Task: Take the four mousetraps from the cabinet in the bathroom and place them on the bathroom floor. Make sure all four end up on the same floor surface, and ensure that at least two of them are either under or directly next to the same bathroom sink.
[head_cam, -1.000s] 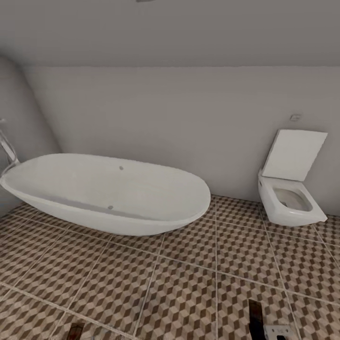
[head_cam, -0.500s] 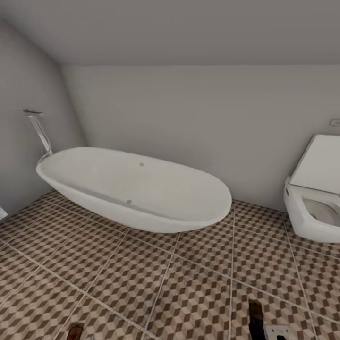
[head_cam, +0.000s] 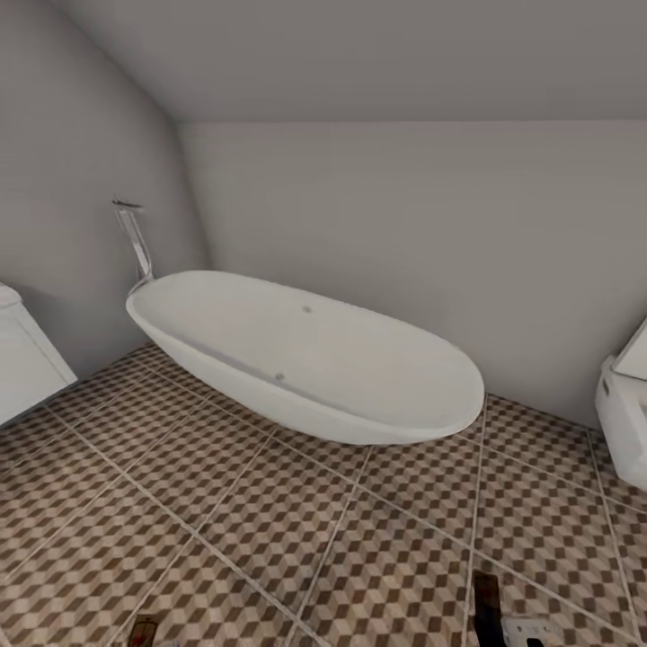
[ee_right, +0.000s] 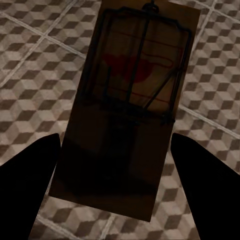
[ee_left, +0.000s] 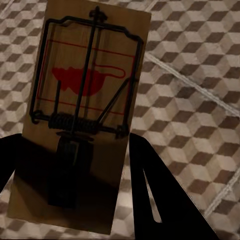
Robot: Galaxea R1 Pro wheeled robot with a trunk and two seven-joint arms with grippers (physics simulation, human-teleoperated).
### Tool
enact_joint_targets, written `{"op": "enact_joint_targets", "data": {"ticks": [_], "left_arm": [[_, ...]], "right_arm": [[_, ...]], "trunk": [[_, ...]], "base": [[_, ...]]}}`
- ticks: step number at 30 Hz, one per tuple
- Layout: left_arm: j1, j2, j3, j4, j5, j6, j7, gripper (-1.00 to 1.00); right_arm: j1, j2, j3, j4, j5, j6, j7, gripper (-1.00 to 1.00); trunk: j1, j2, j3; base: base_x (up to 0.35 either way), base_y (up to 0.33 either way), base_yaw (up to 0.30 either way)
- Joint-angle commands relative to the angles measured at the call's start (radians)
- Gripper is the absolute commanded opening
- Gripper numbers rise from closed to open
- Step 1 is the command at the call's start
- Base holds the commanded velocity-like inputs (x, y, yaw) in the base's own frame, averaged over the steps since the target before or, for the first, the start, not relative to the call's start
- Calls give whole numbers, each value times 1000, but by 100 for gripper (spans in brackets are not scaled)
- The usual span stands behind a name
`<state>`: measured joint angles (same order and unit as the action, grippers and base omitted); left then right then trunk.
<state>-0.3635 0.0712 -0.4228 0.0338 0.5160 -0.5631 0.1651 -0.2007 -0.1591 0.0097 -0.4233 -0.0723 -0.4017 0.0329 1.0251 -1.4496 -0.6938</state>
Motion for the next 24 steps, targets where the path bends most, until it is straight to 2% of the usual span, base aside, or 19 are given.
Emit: {"op": "enact_joint_targets", "data": {"ticks": [1, 13, 24], "left_arm": [[-1, -1, -8, 3, -2, -3, 8, -100], [-2, -1, -8, 3, -2, -3, 8, -100], [-2, -1, -8, 3, -2, -3, 7, -100]], "right_arm": [[0, 0, 1, 0, -8, -3, 4, -100], [0, 0, 1, 0, -8, -3, 4, -100], [0, 0, 1, 0, -8, -3, 4, -100]], "trunk": [[0, 0, -1], [0, 0, -5], [0, 0, -9]], "base": [[0, 0, 285], [19, 0, 285], [241, 0, 285]]}}
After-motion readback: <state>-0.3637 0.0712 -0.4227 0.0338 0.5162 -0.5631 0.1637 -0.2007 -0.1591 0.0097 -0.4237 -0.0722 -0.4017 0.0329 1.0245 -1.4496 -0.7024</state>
